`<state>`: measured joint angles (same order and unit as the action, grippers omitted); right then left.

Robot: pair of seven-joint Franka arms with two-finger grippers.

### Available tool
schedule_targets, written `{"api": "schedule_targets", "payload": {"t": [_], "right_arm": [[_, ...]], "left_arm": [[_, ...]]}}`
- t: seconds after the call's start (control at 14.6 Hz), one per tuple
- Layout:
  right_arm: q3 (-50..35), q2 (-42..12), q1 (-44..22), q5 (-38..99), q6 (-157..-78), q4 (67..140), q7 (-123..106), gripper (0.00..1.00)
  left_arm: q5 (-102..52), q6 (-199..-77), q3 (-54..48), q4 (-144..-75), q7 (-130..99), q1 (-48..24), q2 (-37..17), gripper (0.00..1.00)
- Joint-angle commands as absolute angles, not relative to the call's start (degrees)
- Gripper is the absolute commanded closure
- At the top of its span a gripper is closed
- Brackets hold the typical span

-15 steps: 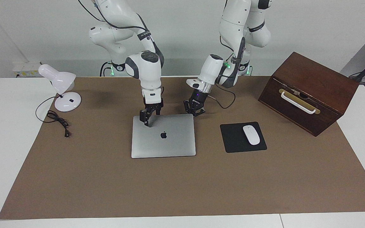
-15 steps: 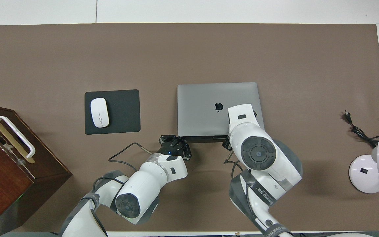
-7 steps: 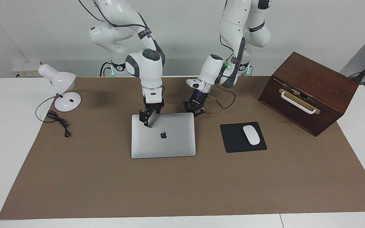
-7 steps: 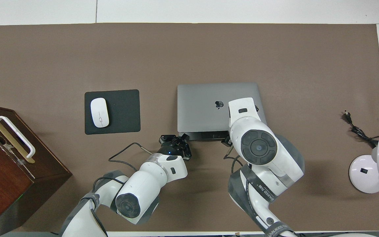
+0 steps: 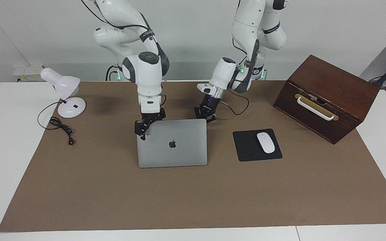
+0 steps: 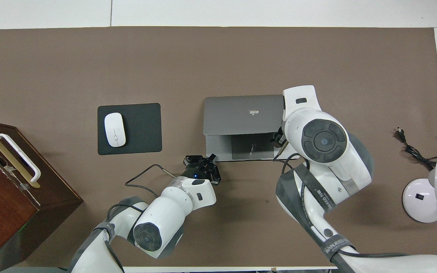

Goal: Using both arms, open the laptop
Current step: 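Lift the laptop lid upward and away with the right gripper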

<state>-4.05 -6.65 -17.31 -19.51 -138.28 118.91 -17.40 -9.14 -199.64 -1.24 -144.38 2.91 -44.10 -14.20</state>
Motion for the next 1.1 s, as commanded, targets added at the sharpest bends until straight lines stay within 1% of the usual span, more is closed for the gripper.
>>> {"api": "schedule_targets", "payload": {"t": [0.0,0.27,0.41,0.55,1.03], "right_arm": [[-4.4,-8.5,-16.4,-21.4,-137.6,116.3,-17.6,0.00],[-4.4,-10.3,-16.2,-21.4,-133.3,110.8,-17.6,0.00],[-4.4,-11.5,-14.8,-21.4,-131.7,108.0,-18.4,0.00],[-4.4,-12.5,-13.3,-20.5,-131.5,105.9,-21.9,0.00],[-4.5,-16.4,-9.7,-18.7,-130.2,99.3,-22.1,0.00]], "left_arm": [[-9.8,-200.7,-1.0,-143.3,4.3,-43.9,-16.8,1.00],[-9.8,-200.7,-1.1,-143.2,4.3,-43.9,-17.4,1.00],[-9.8,-200.7,-1.0,-142.9,4.3,-43.9,-17.5,1.00],[-9.8,-200.7,-1.1,-142.9,4.3,-43.9,-17.5,1.00],[-9.8,-200.7,-1.1,-142.9,4.3,-43.9,-17.6,1.00]]}}
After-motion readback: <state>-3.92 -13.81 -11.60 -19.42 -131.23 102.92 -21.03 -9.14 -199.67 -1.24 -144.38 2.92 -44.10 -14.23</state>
